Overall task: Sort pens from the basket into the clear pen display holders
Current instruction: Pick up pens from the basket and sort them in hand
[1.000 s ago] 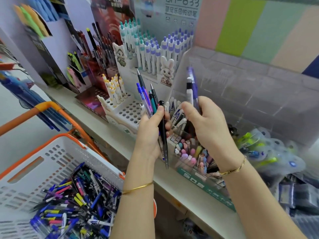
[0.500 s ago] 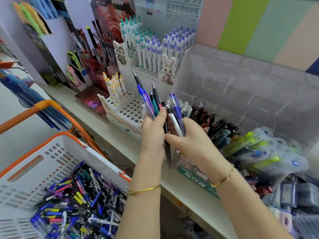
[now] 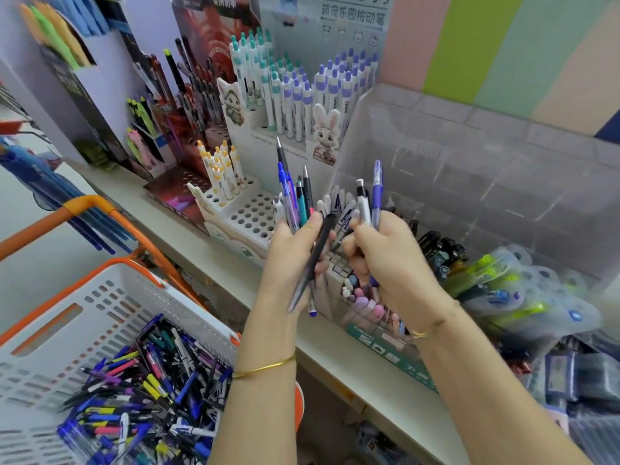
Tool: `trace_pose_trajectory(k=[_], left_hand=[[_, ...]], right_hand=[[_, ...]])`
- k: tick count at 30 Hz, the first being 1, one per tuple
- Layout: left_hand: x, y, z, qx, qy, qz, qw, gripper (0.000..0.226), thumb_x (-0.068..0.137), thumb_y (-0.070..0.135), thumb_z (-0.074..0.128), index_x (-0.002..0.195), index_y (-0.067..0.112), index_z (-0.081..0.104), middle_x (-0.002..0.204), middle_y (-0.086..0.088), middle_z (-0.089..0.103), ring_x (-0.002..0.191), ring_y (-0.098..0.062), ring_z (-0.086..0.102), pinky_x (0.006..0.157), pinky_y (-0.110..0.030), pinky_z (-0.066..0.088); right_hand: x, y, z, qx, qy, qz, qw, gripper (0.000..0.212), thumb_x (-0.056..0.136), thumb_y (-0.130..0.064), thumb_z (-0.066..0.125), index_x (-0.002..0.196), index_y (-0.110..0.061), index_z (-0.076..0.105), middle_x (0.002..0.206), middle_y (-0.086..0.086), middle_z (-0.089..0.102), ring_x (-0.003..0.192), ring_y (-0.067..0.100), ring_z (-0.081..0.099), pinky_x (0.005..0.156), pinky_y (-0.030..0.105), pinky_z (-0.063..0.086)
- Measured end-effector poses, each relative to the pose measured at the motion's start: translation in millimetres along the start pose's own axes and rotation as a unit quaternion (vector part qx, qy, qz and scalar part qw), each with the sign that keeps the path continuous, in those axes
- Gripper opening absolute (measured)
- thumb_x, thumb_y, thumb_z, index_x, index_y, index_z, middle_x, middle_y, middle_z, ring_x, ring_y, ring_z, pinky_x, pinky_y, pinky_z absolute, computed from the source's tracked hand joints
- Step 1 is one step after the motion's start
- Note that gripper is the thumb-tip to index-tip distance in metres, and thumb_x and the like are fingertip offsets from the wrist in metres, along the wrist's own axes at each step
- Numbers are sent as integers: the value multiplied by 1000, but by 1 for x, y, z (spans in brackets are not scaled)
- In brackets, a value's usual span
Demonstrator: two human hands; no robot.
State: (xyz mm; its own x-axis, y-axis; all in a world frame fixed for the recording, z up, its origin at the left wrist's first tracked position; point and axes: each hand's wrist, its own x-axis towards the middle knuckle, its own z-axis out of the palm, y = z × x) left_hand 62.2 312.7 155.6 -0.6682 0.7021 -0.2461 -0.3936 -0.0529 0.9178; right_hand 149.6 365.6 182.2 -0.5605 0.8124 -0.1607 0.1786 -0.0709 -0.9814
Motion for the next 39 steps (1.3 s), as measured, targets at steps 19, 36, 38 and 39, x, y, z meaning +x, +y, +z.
trace_pose_trajectory(k=[19,36,38,39], left_hand=[[8,3,7,100,62,59,991,4,98,18,52,101,16,50,76,-3,60,61,-11,59,50,-26,48],[-7,15,0,-62,-76,-52,994,12,100,21,50,99,12,58,85,-6,74,65,-16,71,40,-18,48],[-7,15,4,-83,-61,-42,994,14,100,21,49,96,12,59,88,-5,75,68,-16,72,39,-17,47],[-6,16,8,-96,-53,-38,993,14,100,21,49,95,12,59,87,-5,75,68,-15,71,38,-16,45]], right_hand=[[21,5,22,-10,29,-70,997,10,92,-12,55,86,-8,48,69,4,52,53,12,50,51,27,43],[48,-31,-30,-53,168,-182,967,19,86,-21,63,72,-23,50,63,1,56,54,19,53,54,33,45],[33,-33,-37,-64,216,-217,950,18,86,-22,64,74,-26,51,70,1,61,64,22,60,63,36,50],[25,-31,-39,-59,217,-223,949,17,86,-21,65,76,-25,52,71,1,64,64,20,62,64,36,50]])
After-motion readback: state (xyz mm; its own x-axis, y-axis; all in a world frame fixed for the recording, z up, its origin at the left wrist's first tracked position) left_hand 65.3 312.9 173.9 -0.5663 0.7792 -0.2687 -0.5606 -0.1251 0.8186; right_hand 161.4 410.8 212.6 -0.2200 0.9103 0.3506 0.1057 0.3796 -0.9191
